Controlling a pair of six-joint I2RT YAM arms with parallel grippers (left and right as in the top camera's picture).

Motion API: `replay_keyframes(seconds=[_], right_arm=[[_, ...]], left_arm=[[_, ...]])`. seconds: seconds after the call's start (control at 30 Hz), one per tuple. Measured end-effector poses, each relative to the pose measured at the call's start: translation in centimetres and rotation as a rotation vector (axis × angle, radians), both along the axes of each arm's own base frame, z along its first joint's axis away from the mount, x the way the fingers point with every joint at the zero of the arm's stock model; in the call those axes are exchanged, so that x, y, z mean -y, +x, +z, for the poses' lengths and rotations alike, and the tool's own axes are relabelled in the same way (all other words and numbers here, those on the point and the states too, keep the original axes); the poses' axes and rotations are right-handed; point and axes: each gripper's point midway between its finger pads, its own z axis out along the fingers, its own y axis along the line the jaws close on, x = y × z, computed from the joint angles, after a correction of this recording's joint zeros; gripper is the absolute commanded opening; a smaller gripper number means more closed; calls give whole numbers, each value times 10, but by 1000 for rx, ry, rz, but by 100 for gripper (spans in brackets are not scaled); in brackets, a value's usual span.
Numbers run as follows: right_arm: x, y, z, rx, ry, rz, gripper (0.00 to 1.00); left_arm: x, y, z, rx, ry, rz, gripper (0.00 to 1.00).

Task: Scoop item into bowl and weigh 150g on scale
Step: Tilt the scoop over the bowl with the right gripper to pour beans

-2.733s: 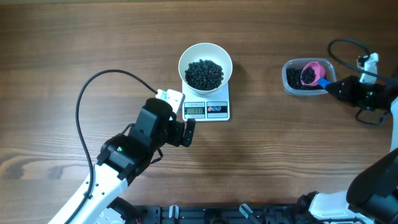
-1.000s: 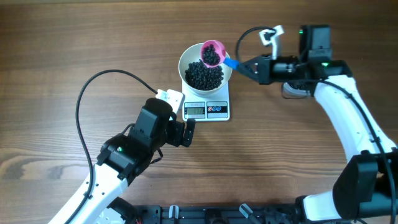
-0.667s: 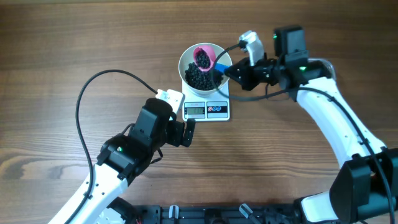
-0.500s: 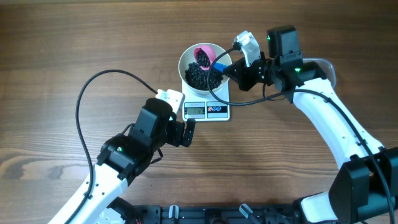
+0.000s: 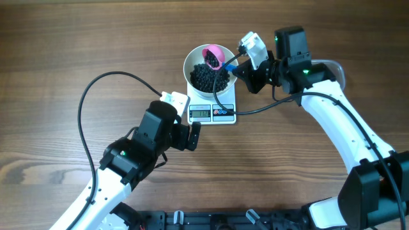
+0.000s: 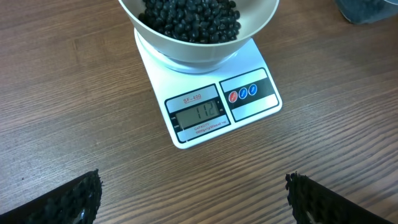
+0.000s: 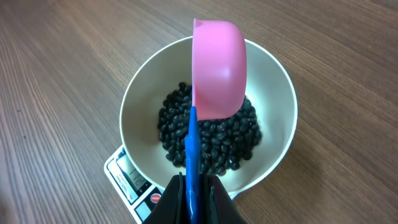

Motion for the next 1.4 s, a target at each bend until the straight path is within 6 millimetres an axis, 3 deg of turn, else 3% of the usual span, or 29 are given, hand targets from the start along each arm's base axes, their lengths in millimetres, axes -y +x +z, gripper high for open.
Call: replay_keyframes(seconds=[1.4], right_arm=[[-1,5,5,38,4,7,5]], left_arm=[[0,0,0,0,0,0,100]])
